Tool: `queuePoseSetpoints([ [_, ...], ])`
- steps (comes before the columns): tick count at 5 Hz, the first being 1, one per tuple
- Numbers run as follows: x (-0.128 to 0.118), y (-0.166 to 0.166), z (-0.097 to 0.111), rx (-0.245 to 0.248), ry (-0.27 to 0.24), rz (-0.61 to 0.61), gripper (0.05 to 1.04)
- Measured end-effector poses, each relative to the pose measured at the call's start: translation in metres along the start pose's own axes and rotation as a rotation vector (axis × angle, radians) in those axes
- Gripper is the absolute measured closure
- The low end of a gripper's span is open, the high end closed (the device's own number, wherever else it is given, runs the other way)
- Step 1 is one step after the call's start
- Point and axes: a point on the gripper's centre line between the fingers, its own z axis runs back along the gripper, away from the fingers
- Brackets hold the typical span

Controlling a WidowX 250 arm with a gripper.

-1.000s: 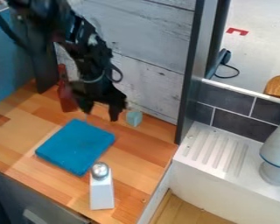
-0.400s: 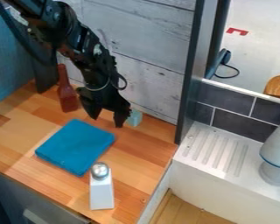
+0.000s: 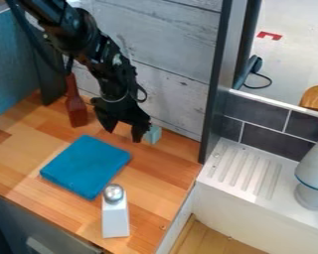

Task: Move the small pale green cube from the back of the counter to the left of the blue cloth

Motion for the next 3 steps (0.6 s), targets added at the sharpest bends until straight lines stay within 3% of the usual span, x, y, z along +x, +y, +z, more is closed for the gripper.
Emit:
queuePoseSetpoints([
  [3,0.010,-0.020,-0.006,-0.034,0.014,-0.011,0.083],
])
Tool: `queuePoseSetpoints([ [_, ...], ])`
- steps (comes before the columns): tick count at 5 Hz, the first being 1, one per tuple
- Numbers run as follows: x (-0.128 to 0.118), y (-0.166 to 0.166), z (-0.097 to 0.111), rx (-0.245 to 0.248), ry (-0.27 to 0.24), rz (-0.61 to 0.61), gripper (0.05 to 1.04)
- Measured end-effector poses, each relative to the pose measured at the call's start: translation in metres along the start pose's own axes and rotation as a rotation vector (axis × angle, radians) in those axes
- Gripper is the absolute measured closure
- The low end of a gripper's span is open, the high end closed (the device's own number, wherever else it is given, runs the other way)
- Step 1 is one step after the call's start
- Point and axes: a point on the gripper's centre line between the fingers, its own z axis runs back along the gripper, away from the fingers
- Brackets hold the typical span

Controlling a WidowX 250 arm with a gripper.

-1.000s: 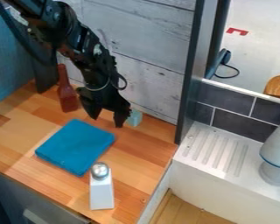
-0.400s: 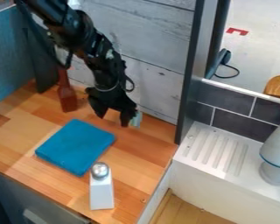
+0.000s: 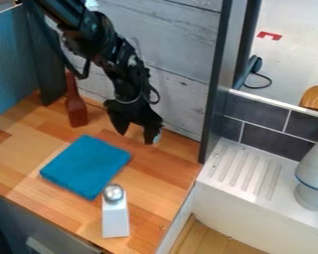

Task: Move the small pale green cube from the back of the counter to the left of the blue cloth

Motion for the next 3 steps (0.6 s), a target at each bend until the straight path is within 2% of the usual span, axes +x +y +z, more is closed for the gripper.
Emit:
queuePoseSetpoints([
  [1,0.003,-0.010,-0.005,-0.005,0.005,-0.015,0.083],
  [3,0.011,-0.009,-0.015,0.005,0.017,-0.005,0.083],
])
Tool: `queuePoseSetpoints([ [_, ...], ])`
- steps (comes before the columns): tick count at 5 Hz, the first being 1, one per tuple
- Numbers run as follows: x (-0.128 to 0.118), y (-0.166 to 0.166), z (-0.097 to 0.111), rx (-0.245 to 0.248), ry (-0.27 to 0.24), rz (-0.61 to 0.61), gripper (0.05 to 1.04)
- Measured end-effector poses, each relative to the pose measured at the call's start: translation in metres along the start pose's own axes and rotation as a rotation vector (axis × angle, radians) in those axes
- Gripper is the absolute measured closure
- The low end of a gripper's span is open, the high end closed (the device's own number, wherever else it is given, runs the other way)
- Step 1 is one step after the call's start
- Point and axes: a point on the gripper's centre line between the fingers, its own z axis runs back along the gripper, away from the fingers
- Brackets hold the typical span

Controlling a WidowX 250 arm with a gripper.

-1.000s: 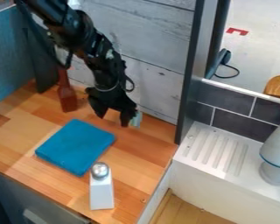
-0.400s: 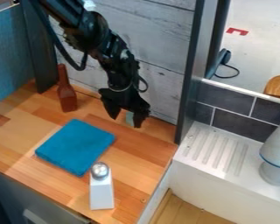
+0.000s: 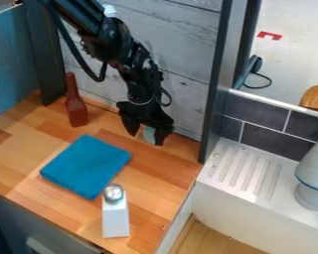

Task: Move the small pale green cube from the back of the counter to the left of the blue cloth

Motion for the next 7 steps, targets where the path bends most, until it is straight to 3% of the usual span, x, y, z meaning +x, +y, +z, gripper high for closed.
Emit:
queuePoseSetpoints([
  [1,0.003,0.001,-0.007,0.004,0.011,0.004,0.134],
  [2,0.006,0.001,-0.008,0.009,0.007,0.010,0.398],
  [3,0.003,-0.001,-0.008,-0.009,0.012,0.010,0.550],
  [4,-0.001,-0.003,0.013,-0.035,-0.003,0.025,0.550],
  [5,-0.010,0.015,0.048,-0.049,-0.016,0.086,0.550],
  [6,-0.034,0.062,0.066,0.004,0.033,0.201,0.550],
  [7,-0.056,0.108,0.069,0.085,0.060,0.299,0.550],
])
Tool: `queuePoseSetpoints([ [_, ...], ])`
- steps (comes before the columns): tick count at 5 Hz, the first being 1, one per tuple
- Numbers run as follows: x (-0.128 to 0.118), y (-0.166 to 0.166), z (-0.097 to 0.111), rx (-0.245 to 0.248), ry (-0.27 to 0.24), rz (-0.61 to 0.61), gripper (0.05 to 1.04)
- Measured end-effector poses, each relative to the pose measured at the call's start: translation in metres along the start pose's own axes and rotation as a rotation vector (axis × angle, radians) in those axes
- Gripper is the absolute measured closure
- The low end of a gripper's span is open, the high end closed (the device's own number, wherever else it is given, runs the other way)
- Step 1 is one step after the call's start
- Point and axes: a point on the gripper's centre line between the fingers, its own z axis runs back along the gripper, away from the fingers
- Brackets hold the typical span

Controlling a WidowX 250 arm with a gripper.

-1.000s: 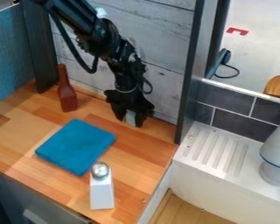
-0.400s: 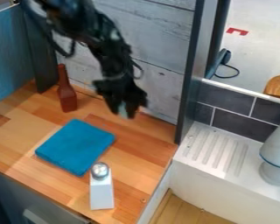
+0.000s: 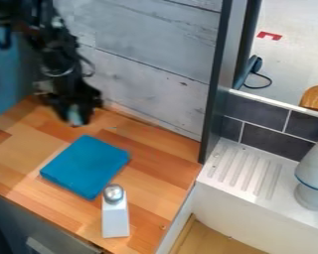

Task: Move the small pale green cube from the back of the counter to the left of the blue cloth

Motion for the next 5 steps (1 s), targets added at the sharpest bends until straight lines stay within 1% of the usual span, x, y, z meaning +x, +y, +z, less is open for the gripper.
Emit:
queuePoseSetpoints([
  [1,-0.007,0.054,0.000,0.073,0.010,0.106,0.550],
  [2,-0.017,0.081,-0.013,0.108,0.040,0.156,0.550],
  [3,-0.027,0.082,-0.033,0.117,0.079,0.148,0.550],
  [4,-0.035,0.081,-0.049,0.142,0.108,0.140,0.550],
  [5,-0.029,0.062,-0.060,0.146,0.101,0.088,0.471],
])
